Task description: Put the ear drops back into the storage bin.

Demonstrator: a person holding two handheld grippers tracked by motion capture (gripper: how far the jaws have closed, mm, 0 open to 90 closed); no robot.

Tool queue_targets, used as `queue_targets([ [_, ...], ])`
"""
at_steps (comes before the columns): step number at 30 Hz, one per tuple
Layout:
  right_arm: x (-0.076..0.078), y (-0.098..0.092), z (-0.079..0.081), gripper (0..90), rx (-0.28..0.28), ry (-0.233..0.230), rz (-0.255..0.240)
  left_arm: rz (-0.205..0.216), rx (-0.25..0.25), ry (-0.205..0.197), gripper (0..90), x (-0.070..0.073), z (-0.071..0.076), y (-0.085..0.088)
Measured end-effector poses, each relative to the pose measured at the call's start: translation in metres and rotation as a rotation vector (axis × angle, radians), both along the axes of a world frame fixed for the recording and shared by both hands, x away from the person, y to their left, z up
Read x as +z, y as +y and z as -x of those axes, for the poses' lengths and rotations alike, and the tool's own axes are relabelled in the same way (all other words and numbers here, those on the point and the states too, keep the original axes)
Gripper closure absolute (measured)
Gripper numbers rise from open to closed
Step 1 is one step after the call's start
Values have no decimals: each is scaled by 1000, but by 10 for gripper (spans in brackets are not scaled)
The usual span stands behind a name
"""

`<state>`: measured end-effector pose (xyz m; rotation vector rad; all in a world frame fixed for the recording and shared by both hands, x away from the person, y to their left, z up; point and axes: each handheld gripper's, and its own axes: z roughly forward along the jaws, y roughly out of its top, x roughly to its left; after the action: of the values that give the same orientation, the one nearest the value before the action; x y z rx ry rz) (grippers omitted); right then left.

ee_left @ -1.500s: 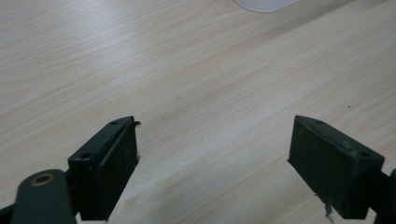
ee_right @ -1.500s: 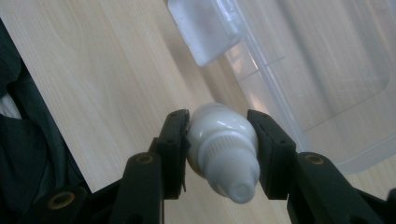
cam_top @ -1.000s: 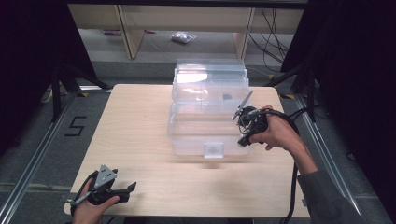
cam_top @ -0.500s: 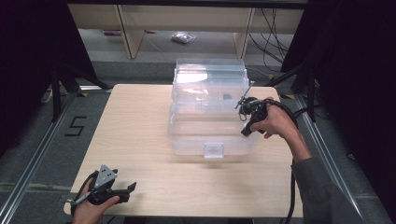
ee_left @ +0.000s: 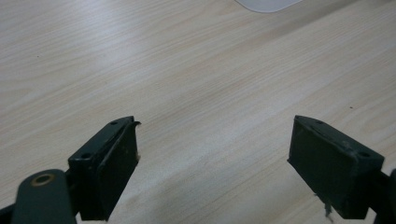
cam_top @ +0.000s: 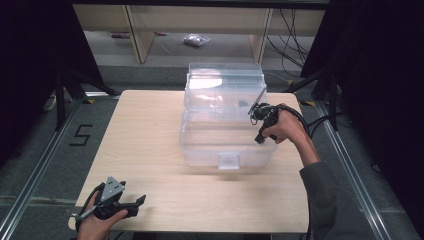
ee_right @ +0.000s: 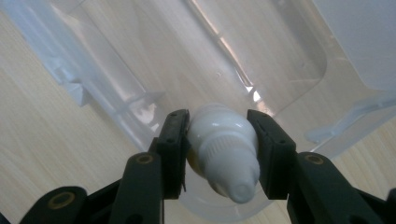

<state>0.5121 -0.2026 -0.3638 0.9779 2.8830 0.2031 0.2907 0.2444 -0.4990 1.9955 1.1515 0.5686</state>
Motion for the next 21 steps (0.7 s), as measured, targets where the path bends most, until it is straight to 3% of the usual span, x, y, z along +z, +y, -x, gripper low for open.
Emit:
queue_targets([
  [10,-16,4,-13,603,-33,34,18,8,-5,4,151,1,1,0],
  [11,-17,4,-13,602,-55,41,21,8,-5,4,151,1,1,0],
  [17,-26,-1,-20,602,-28,35,2,8,-5,4,151,1,1,0],
  [19,-30,-1,-18,602,-67,44,3,9,-5,6,151,1,1,0],
  [21,-33,-2,-20,603,-69,46,23,6,-5,2,150,0,1,0],
])
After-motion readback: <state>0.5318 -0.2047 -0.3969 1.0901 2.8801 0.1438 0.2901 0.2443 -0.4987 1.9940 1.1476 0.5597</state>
